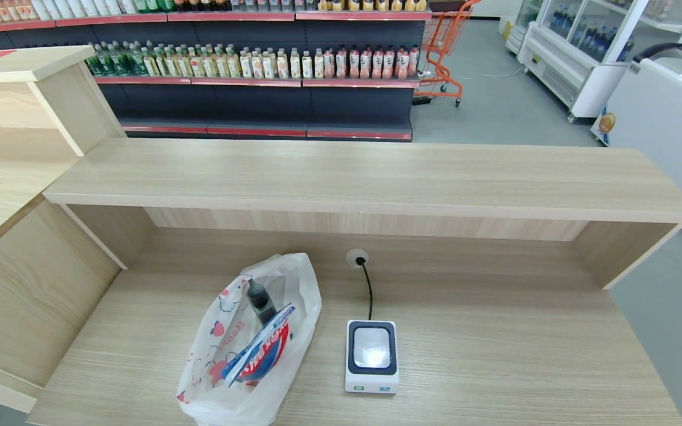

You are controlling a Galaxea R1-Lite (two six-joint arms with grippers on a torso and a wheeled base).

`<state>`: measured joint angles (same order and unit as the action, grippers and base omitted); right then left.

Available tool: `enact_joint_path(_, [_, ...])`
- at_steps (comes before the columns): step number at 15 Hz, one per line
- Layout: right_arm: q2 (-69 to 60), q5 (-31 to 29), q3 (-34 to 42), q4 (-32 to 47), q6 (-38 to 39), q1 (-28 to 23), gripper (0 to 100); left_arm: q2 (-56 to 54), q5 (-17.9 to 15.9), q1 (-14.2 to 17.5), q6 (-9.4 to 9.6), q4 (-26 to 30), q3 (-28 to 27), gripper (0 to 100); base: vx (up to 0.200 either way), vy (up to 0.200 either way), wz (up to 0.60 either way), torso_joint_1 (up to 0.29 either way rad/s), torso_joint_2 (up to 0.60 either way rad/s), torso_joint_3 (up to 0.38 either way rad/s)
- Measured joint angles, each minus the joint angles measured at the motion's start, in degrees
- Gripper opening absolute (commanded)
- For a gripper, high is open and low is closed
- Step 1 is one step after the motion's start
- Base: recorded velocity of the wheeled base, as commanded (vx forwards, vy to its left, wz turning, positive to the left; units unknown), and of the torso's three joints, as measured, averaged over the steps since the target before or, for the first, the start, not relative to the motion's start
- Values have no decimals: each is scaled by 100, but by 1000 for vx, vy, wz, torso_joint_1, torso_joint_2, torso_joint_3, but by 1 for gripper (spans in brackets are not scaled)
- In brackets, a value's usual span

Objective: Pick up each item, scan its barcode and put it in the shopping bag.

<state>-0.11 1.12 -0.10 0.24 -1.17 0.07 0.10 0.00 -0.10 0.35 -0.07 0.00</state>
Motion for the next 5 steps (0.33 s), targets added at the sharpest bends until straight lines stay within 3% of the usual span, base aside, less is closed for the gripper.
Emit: enact_joint_path(5, [1, -1, 0, 2, 5, 0, 0, -2, 0, 0, 0, 0, 0, 100, 0, 0, 0, 0, 0, 0])
